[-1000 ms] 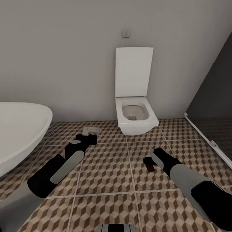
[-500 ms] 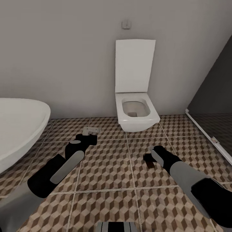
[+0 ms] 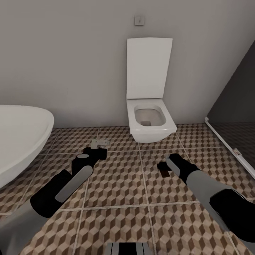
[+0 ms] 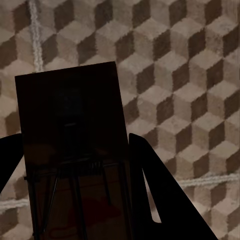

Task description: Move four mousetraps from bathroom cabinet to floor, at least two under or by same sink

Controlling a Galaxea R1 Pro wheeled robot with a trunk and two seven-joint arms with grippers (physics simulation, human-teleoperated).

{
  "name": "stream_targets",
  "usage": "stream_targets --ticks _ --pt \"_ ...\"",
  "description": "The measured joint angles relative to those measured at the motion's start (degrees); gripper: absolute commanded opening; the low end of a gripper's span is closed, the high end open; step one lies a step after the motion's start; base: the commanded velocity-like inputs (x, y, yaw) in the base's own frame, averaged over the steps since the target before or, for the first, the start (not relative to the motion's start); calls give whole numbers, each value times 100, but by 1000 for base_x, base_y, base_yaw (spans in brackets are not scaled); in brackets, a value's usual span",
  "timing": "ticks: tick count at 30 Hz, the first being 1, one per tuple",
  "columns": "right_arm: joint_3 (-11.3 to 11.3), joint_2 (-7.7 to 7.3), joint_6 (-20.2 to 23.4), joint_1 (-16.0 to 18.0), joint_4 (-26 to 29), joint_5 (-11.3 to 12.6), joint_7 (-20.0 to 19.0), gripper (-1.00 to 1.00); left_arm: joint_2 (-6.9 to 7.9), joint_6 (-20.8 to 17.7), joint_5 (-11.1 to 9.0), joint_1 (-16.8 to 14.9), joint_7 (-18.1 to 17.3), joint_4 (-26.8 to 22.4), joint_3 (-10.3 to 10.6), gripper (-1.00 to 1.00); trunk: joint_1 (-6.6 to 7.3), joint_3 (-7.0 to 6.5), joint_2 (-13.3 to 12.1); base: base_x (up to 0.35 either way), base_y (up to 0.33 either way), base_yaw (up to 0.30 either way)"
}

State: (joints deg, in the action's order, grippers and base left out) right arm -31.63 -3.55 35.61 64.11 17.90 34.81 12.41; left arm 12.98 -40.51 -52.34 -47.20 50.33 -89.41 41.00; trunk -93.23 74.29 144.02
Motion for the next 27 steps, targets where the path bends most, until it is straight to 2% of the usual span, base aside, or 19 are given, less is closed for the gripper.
stream_targets --ticks 12,18,27 --pt "-3 0 -10 93 -3 -5 0 -100 -1 -5 -2 0 0 -8 0 -100 -29 243 14 0 0 0" --pt "-5 6 -60 117 -3 -7 0 -100 1 -6 0 0 0 -24 7 -100 -28 244 15 0 0 0" --pt "-5 8 -73 139 -5 -5 0 -100 5 -6 1 0 0 -43 3 -100 -52 443 26 0 0 0"
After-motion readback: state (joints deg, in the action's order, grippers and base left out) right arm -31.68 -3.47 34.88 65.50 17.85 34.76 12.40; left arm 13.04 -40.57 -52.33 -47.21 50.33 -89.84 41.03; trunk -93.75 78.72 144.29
